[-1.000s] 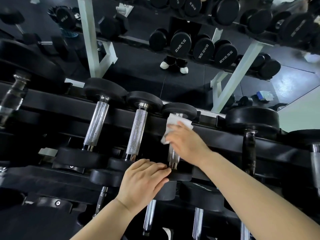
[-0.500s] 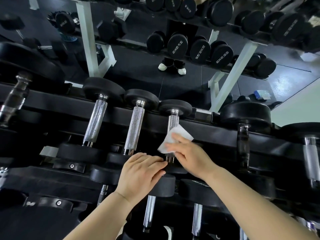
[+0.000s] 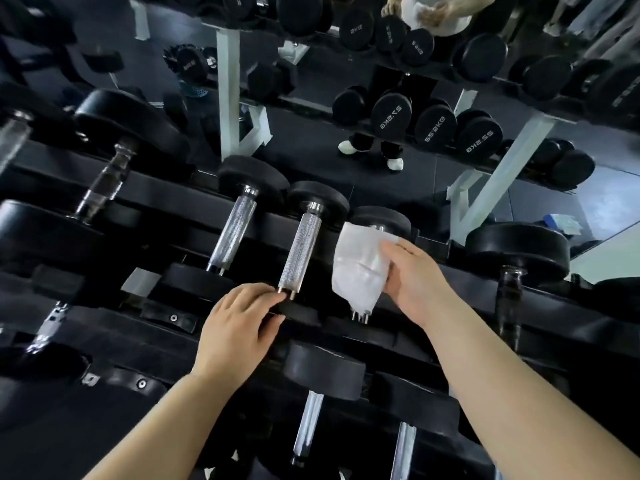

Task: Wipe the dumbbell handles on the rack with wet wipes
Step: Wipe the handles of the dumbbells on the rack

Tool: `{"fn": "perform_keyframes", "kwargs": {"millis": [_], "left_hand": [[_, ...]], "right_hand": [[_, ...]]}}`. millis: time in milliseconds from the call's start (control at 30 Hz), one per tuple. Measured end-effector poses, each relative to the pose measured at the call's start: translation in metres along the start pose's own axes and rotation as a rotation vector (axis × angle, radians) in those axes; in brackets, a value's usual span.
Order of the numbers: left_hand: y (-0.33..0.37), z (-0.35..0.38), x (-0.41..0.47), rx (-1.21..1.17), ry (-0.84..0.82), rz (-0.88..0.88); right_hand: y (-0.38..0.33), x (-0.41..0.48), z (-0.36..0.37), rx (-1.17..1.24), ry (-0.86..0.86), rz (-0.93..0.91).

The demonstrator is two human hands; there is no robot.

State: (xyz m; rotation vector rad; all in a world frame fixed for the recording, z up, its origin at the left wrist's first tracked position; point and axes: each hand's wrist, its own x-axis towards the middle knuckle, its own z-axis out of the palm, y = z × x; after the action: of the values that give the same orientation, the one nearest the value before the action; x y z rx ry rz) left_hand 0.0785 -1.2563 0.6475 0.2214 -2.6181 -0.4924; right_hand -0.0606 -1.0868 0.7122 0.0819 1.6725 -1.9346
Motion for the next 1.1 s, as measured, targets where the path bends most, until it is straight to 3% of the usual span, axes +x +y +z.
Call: {"fn": "perform_keyframes", "kwargs": {"millis": [100, 267, 333, 467, 533, 667, 900, 967, 1100], "left_hand": [[-0.010, -0.003, 0.007, -0.002, -0.047, 0.077], [-0.034, 0.000, 0.017, -0.212, -0.080, 0.190], [-0.044, 0.000, 0.025, -0.268, -0.134, 0.250], [-0.056, -0.002, 0.043, -0.291, -0.249, 0.396], [-0.060, 0.001, 0.045, -0.342, -0.238, 0.434], [-0.067, 0.008, 0.044, -0.422, -0.223, 0.453], [-0.067, 0.008, 0.045, -0.429, -0.197, 0.457], [-0.067, 0.009, 0.045, -0.422, -0.188, 0.461], [-0.067, 0.009, 0.045, -0.421, -0.190, 0.461]], "right_hand": [[0.005, 0.013, 0.030, -0.110, -0.001, -0.019], [0.009, 0.034, 0.074, -0.614, 0.164, -0.445], [0.021, 0.040, 0.085, -0.817, 0.073, -0.544], [0.052, 0.050, 0.087, -1.223, -0.093, -0.558], [0.048, 0.045, 0.087, -1.264, -0.094, -0.441], [0.043, 0.031, 0.079, -1.261, -0.275, -0.318], [0.043, 0.067, 0.088, -1.339, -0.091, -0.542], [0.045, 0.061, 0.089, -1.279, -0.059, -0.502], [0.052, 0.038, 0.075, -1.254, -0.280, -0.416]]}}
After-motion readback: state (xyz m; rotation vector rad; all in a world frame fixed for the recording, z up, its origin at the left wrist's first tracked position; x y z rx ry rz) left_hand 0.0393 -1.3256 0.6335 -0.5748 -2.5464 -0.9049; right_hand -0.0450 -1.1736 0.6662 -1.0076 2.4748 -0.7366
